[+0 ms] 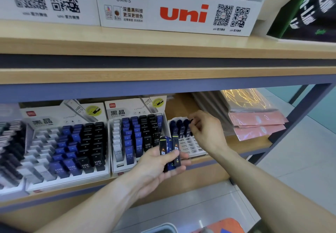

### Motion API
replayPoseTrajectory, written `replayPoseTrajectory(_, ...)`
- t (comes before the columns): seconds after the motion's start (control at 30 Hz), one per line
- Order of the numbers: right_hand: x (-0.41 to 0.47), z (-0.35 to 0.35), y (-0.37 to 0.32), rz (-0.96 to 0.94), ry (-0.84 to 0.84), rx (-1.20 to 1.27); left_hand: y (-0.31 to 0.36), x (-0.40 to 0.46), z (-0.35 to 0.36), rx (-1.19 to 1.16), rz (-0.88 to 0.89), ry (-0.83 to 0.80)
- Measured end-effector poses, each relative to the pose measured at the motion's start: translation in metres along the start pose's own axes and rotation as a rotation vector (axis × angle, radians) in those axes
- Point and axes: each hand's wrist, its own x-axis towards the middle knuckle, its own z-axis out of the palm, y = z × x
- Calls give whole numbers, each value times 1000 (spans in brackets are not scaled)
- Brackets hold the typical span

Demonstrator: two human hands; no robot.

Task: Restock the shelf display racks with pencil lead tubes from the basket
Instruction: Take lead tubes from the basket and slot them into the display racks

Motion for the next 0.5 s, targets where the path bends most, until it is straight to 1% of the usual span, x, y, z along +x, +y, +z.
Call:
replayPoseTrajectory(0.03,-3,-6,-9,98,-46,141,0,-1,0,5,4,-2)
replayPoseTrajectory(0.1,-10,-17,-27,280,-270,461,1,-1,-2,10,3,-4)
replayPoseTrajectory(0.13,-15,-21,-31,318,-386,550,0,-1,-3,14,0,-2)
replayPoseTrajectory(0.17,-19,-23,-34,320,-466,585,0,-1,-4,17,-1,2)
replayPoseTrajectory(0.2,-22,-25,-35,309,-508,594,-1,-1,-5,16,-1,4)
replayPoseTrajectory(0.4,-24,-27,-39,319,-500,576,-3,-4,-5,44,28,-13)
replayPoseTrajectory(0.5,-26,-21,-43,335,-486,560,-6,-5,-3,20,33,5)
